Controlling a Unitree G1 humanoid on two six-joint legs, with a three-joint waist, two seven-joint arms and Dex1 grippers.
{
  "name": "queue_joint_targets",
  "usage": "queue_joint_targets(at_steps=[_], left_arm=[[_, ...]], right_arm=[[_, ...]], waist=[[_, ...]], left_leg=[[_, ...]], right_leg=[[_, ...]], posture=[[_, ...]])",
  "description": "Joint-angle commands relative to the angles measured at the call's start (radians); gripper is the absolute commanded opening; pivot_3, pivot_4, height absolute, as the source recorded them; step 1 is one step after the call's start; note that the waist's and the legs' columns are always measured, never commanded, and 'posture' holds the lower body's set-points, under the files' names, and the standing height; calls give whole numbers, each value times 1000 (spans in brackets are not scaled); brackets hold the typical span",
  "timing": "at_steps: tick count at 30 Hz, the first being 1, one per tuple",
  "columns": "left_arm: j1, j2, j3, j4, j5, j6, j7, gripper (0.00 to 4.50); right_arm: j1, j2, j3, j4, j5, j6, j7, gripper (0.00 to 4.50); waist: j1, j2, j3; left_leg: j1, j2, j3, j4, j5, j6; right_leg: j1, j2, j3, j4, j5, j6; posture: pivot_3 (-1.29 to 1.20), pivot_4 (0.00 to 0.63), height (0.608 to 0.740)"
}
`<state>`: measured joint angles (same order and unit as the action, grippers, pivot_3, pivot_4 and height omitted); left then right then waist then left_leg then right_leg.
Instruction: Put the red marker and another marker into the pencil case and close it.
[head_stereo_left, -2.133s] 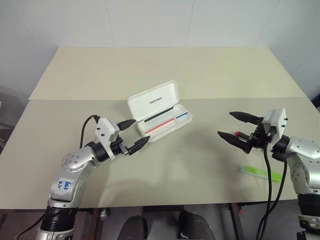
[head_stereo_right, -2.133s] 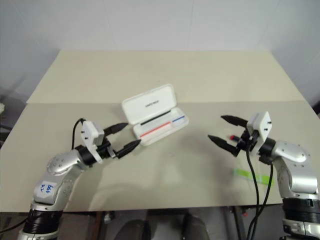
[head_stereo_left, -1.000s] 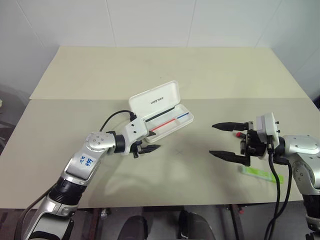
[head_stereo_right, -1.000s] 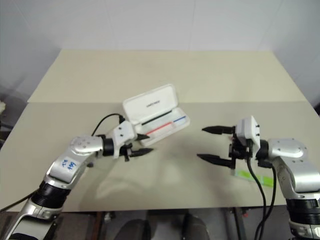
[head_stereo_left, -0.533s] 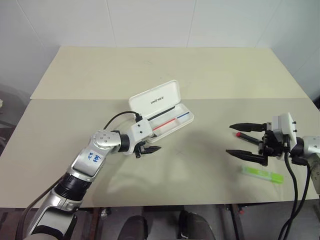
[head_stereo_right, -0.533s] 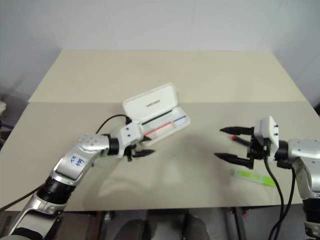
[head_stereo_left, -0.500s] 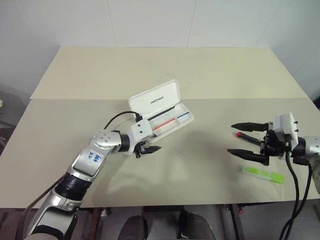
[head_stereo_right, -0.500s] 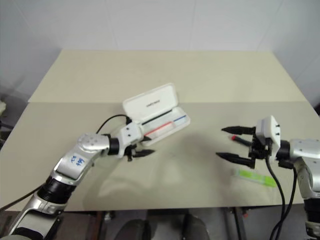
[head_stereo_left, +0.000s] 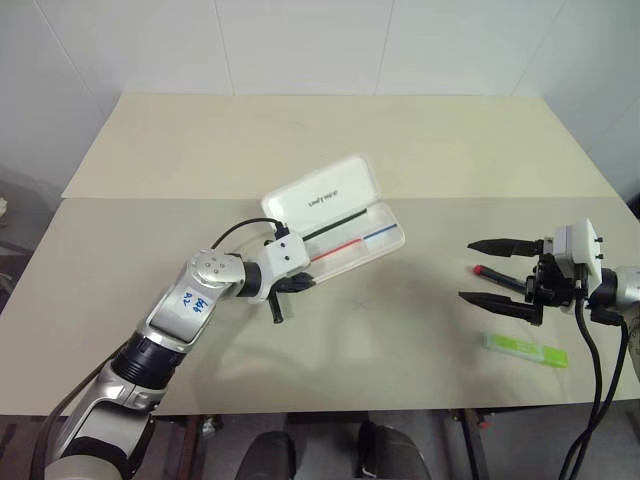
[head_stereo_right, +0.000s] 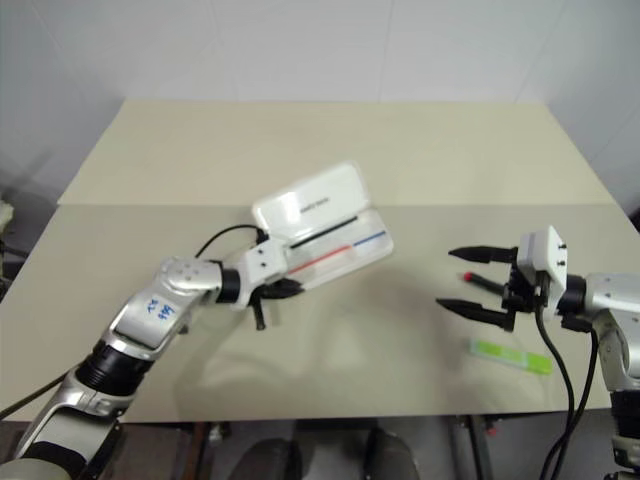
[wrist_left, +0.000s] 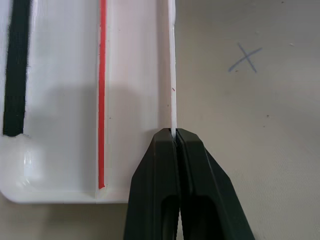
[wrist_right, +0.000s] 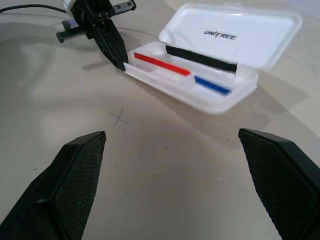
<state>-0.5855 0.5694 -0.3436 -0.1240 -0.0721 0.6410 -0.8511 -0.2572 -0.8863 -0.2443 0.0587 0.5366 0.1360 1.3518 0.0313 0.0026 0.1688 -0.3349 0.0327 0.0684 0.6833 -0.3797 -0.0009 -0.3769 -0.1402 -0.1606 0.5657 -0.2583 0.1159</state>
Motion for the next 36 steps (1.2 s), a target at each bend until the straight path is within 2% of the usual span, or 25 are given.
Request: queue_joint_targets(at_steps=[1, 11, 23, 35, 36], left_arm=[[12, -9, -48, 8, -1, 3, -45, 40], [7, -31, -43, -37, -41, 10, -90, 40], [-29, 64, -109, -189, -50, 131, -227, 40], [-29, 66, -134, -221, -51, 195, -223, 40], [-31, 64, -135, -220, -49, 202, -218, 483]], right_arm=[[-8, -18, -30, -36, 10, -2, -4, 4500], [5, -14, -30, -51, 14, 10, -10, 4500], [0, 3, -14, -68, 17, 28, -23, 4500], [10, 24, -16, -89, 18, 31, -44, 4500], [8, 27, -15, -89, 18, 31, -46, 4500]], waist=[[0, 0, 0], [14, 0, 0], [18, 0, 0], [19, 0, 0], [19, 0, 0]], left_leg=[[0, 0, 0, 0, 0, 0], [0, 0, 0, 0, 0, 0], [-1, 0, 0, 0, 0, 0], [-1, 0, 0, 1, 0, 0], [-1, 0, 0, 1, 0, 0]], right_leg=[[0, 0, 0, 0, 0, 0], [0, 0, 0, 0, 0, 0], [0, 0, 0, -1, 0, 0], [0, 0, 0, 0, 0, 0], [0, 0, 0, 0, 0, 0]], posture=[[0, 150, 740], [0, 150, 740], [0, 150, 740], [0, 150, 740], [0, 150, 740]])
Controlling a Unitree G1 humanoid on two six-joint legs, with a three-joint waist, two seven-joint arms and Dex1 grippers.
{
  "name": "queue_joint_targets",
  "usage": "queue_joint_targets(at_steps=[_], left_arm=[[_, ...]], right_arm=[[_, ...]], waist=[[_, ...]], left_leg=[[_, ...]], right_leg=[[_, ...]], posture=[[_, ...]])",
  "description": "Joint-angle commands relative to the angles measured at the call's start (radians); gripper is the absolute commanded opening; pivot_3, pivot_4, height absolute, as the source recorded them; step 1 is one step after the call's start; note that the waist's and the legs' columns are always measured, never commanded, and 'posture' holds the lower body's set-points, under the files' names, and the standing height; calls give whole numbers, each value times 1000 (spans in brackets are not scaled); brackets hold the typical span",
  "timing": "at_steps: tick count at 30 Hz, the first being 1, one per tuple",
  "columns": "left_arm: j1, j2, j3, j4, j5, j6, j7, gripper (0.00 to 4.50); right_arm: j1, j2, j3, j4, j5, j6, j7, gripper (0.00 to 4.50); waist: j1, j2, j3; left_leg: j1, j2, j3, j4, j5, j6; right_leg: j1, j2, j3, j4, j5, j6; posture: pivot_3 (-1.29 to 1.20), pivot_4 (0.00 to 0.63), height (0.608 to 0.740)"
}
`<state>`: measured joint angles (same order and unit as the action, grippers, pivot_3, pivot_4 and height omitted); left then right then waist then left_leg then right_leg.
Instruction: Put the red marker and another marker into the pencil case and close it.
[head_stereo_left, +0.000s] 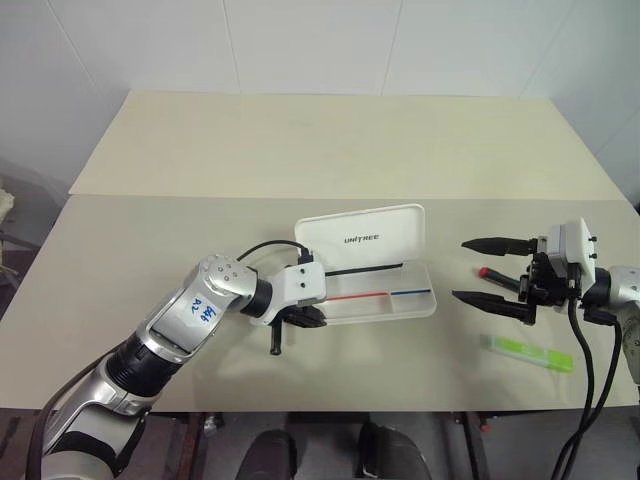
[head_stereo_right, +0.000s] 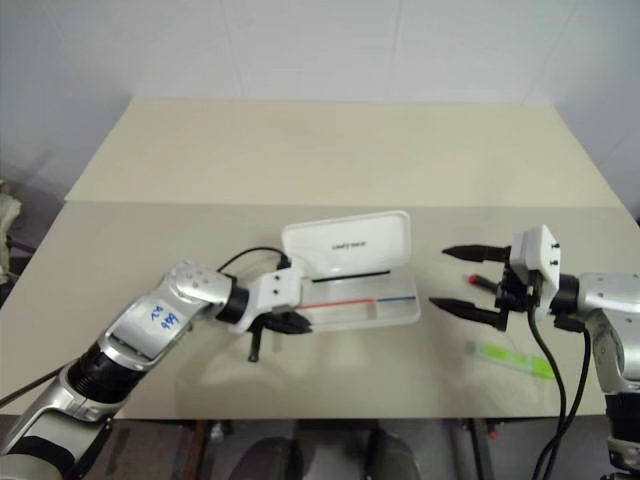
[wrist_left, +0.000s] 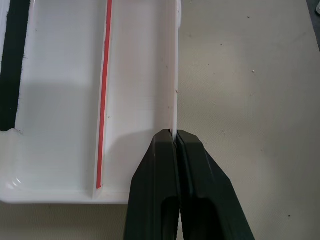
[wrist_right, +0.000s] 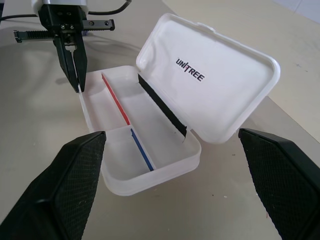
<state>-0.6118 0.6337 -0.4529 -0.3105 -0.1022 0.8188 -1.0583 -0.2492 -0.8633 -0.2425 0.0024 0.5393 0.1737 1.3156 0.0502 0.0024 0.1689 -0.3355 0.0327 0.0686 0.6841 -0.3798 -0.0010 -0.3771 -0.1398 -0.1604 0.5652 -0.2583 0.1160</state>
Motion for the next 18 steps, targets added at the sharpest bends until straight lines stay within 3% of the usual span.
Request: queue_joint_targets(at_steps=[1, 9, 18], left_arm=[[-6, -11, -19, -29, -17, 32, 7, 715], [-35, -112, 83, -73, -170, 198, 42, 3390], [4, -91, 115, -112, -252, 173, 56, 3390]], right_arm=[[-1, 6, -16, -33, 14, -6, -11, 4500], [-16, 21, -5, -25, 9, -10, -17, 4500], [-23, 49, 12, -19, 4, -14, -25, 4500]], waist=[[0, 0, 0], [-2, 0, 0], [-3, 0, 0]], left_leg=[[0, 0, 0, 0, 0, 0], [0, 0, 0, 0, 0, 0], [0, 0, 0, 0, 0, 0]], right_leg=[[0, 0, 0, 0, 0, 0], [0, 0, 0, 0, 0, 0], [0, 0, 1, 1, 0, 0]], posture=[[0, 150, 740], [0, 150, 740], [0, 150, 740]])
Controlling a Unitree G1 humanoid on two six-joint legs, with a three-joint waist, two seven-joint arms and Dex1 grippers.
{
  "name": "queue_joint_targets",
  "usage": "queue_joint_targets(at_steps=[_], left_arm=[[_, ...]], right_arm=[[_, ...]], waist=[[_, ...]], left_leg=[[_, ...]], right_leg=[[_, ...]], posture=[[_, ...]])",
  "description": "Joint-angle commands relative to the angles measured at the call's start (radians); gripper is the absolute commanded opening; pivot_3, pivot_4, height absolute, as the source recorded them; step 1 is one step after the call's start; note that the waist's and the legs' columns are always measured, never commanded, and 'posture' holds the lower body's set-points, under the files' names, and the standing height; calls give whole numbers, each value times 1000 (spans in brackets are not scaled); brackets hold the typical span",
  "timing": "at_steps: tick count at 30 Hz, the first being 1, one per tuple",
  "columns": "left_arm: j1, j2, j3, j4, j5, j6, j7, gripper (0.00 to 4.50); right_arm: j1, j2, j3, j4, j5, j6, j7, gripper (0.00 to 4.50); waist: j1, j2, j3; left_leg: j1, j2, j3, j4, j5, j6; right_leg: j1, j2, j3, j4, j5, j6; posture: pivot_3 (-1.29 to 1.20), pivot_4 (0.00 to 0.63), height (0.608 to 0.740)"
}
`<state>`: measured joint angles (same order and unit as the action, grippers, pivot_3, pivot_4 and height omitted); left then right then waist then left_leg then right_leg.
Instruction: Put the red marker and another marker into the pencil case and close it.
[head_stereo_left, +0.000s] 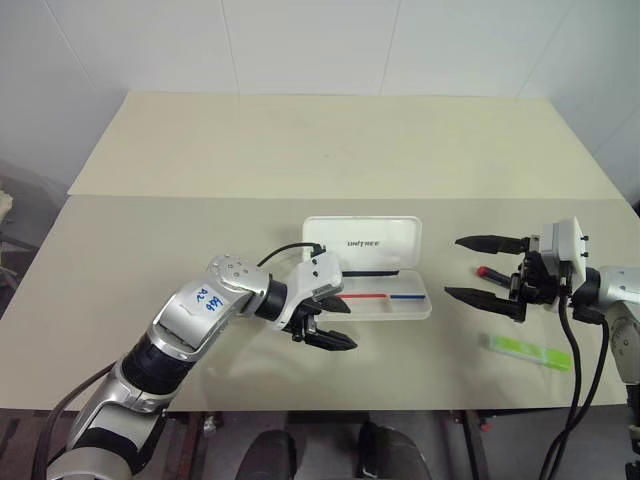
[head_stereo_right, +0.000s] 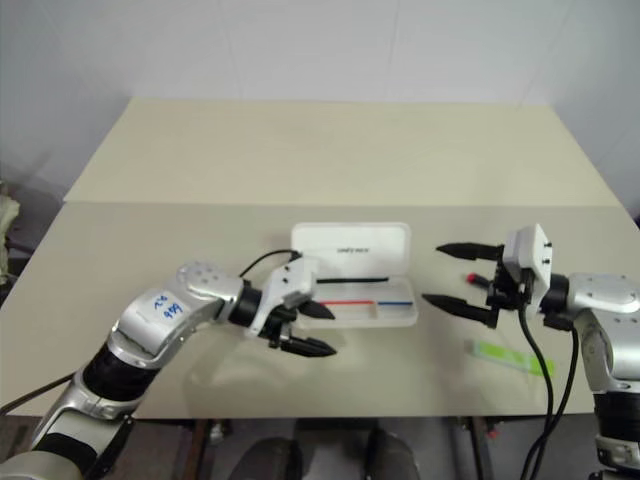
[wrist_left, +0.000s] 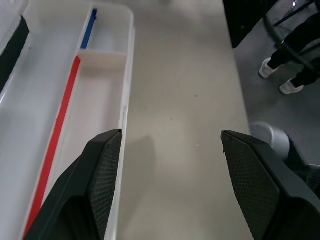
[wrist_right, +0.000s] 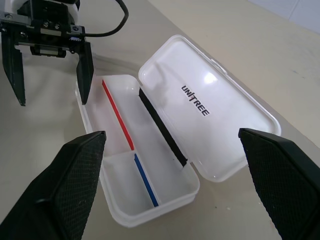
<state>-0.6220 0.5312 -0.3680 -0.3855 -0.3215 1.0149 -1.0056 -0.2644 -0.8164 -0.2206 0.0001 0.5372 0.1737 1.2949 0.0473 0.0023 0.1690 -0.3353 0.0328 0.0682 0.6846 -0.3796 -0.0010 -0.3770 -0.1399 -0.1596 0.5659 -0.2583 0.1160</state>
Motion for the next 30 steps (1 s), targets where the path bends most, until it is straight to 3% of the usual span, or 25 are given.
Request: queue_joint_targets(at_steps=[1, 7, 14, 23, 27, 30], left_arm=[[19, 12, 35, -34, -38, -33, 4, 3390], [103, 20, 83, 24, -43, -264, -23, 3390], [194, -49, 253, 108, -112, -560, -52, 3390], [180, 64, 431, 69, -314, -454, -92, 3390], [171, 147, 473, 28, -374, -397, -102, 4462], [173, 174, 483, 28, -369, -414, -99, 4462]], right_arm=[[-9, 3, -10, -14, 6, -14, -3, 4500], [-21, -10, -13, 5, 11, -3, 3, 4500], [-61, -74, -14, 179, -34, -25, 56, 4500], [-295, -146, 69, 634, -195, -168, 183, 4500], [-433, -154, 136, 862, -300, -269, 228, 4500], [-501, -144, 169, 983, -359, -332, 242, 4500]], waist=[[0, 0, 0], [-1, 0, 0], [-1, 0, 0], [-27, 0, 0], [-33, 0, 0], [-32, 0, 0]], left_leg=[[0, 0, 0, 0, 0, 0], [0, 0, 0, 0, 0, 0], [0, 0, 0, 1, 0, 0], [1, 0, 1, 0, 0, 0], [0, 0, 1, 0, 0, 0], [0, 0, 1, 0, 0, 0]], right_leg=[[0, 0, 0, 0, 0, 0], [0, 0, 0, 0, 0, 0], [0, 0, 0, 0, 0, 0], [0, 0, 0, 0, 0, 0], [0, 0, 0, 0, 0, 0], [0, 0, 0, -1, 0, 0]], posture=[[0, 150, 740], [0, 150, 740], [0, 150, 740], [0, 150, 740], [0, 150, 740], [0, 150, 740]])
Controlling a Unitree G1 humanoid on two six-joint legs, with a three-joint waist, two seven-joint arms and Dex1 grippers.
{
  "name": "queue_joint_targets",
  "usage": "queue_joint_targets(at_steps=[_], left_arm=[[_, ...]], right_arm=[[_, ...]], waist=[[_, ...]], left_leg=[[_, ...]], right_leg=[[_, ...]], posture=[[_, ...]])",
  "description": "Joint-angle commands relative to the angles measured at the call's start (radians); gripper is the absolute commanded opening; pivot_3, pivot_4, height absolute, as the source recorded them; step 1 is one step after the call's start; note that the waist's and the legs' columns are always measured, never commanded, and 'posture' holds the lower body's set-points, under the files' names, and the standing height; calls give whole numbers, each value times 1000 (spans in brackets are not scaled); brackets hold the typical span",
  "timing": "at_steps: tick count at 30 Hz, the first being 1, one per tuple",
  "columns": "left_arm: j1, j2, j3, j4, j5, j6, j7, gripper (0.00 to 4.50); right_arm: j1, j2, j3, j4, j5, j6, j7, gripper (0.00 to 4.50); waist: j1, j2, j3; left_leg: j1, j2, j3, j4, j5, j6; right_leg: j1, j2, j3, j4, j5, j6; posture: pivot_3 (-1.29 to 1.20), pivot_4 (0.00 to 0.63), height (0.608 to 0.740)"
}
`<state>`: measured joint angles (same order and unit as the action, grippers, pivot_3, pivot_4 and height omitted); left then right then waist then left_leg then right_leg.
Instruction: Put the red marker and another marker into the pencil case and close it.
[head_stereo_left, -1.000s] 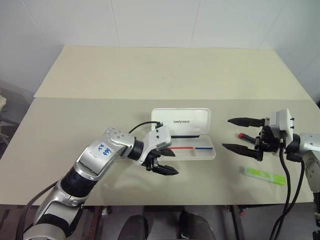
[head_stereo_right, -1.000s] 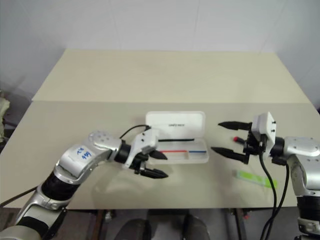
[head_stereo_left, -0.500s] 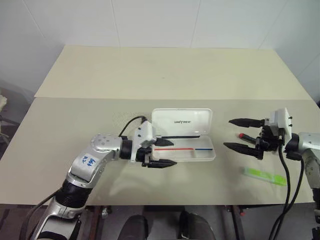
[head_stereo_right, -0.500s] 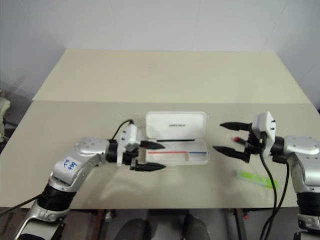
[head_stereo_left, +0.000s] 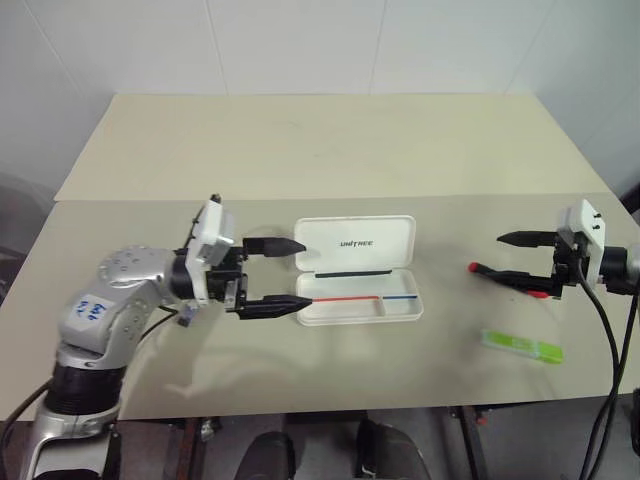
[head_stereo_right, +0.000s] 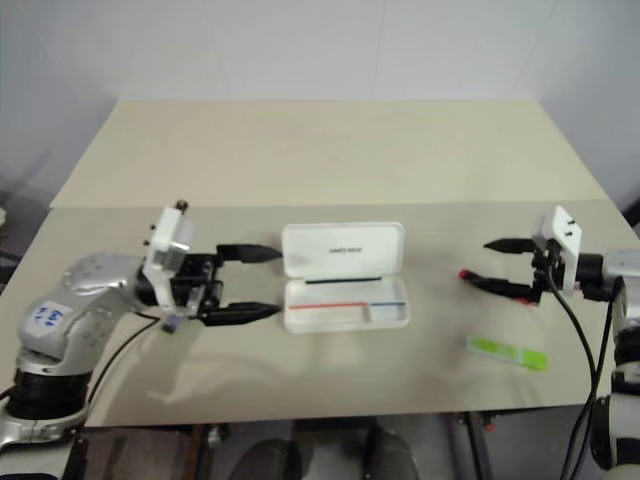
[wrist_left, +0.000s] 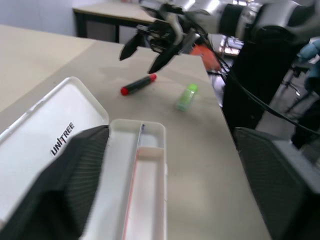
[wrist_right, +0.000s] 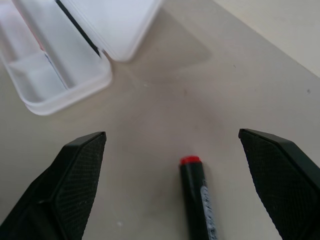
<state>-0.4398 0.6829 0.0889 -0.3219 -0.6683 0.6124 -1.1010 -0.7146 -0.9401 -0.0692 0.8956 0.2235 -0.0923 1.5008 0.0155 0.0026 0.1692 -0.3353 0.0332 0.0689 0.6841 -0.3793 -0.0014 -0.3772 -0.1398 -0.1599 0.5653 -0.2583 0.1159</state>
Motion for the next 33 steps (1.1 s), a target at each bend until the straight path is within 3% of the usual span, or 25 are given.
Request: queue_joint_targets(at_steps=[1, 16, 27, 33], left_arm=[[-6, 28, 29, -34, -13, -26, -7, 4462], [57, 127, 81, -67, -8, -59, -5, 4462], [69, 144, 96, -74, -9, -67, 17, 4500], [86, 130, 79, -76, 5, -87, 33, 4500]], right_arm=[[-68, -15, 29, 119, -64, -87, 39, 4500], [-118, -14, 81, 356, -247, -195, -53, 4500], [-115, 16, 67, 370, -259, -191, -85, 607], [-137, 47, 50, 341, -242, -237, -89, 570]], waist=[[0, 0, 0], [-20, 0, 0], [-19, 0, 0], [-28, 0, 0]], left_leg=[[0, 0, 0, 0, 0, 0], [0, 0, 0, 0, 0, -1], [0, 1, 0, 0, 1, -3], [1, 2, 0, 0, 2, -4]], right_leg=[[0, 0, 0, 0, 0, 0], [0, 0, 1, 0, 0, 0], [0, 1, 1, 0, 0, 0], [0, 1, 2, 0, 0, 0]], posture=[[0, 150, 740], [0, 150, 740], [0, 150, 740], [0, 150, 740]])
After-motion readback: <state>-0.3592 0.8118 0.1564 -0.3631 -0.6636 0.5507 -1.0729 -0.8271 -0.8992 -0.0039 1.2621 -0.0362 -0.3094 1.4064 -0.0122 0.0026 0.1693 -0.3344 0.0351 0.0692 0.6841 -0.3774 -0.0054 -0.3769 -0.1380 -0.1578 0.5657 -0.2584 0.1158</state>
